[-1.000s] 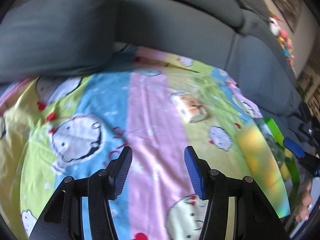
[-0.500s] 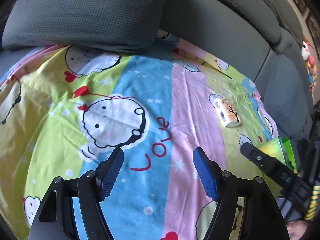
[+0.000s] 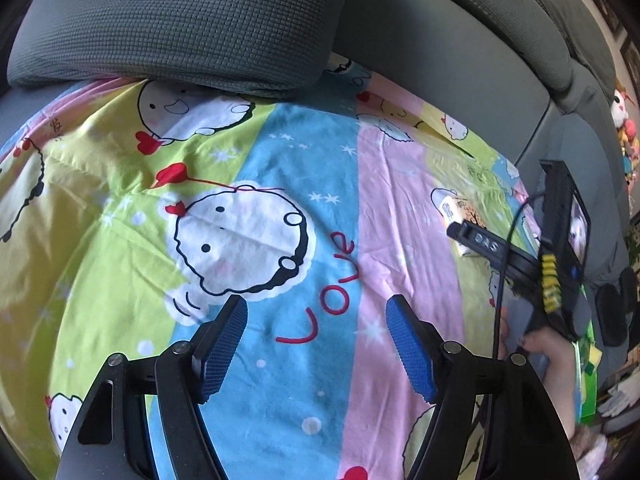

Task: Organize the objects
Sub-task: 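Close the right tool's fingers on the tree-printed tissue pack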

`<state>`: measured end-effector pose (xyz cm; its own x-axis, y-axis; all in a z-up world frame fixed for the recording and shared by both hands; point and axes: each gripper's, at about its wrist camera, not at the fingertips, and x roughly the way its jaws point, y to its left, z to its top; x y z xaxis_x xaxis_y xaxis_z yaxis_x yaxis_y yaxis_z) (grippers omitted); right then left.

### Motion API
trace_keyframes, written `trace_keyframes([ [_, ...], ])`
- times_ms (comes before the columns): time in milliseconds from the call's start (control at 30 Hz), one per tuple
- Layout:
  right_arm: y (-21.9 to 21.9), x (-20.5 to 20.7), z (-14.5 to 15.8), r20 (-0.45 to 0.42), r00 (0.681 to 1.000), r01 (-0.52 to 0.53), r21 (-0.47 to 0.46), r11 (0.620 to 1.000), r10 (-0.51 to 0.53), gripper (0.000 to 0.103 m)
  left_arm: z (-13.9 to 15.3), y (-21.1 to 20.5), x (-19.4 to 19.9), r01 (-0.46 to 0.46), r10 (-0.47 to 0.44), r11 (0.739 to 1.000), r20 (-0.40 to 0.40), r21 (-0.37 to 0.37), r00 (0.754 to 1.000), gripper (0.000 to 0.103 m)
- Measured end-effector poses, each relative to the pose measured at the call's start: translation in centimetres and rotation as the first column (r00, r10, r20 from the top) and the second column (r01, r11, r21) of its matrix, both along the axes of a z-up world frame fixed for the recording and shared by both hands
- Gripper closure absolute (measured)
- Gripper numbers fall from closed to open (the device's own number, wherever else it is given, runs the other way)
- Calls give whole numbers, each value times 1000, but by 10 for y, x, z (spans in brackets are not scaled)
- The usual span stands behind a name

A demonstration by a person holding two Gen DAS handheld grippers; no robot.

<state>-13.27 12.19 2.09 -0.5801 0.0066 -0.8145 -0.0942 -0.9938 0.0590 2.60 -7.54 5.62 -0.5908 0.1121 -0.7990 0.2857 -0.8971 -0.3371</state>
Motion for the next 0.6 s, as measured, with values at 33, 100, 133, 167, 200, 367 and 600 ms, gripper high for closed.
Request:
trace_keyframes([
  [33, -2, -5, -2, -8, 1000, -5, 12, 1000, 5, 16, 0, 0, 0, -1, 1, 1000, 2, -3, 1000, 30],
  [100, -8, -13, -6, -19, 1000, -24, 52, 998, 25, 16, -1, -1, -2, -5, 5, 1000, 4, -4, 1000, 30],
  [133, -13, -17, -9, -26, 999, -26, 89, 996, 29, 17, -2, -1, -2, -5, 5, 1000, 5, -4, 1000, 30],
  [167, -15, -18, -10, -23, 999, -33, 109, 993, 36, 18, -2, -1, -3, -5, 5, 1000, 7, -5, 1000, 30],
  [200, -17, -19, -10, -21, 999, -41, 119, 992, 44, 26, -2, -1, -3, -5, 5, 1000, 8, -7, 1000, 30],
  [367, -19, -13, -4, -24, 996, -85, 97, 992, 88, 49, -3, 0, -5, 4, -4, 1000, 11, -8, 1000, 30],
  [600, -30, 16, 3, 100, 976, -196, -10, 981, 196, 49, -5, -4, -4, -16, 16, 1000, 24, -8, 1000, 30],
])
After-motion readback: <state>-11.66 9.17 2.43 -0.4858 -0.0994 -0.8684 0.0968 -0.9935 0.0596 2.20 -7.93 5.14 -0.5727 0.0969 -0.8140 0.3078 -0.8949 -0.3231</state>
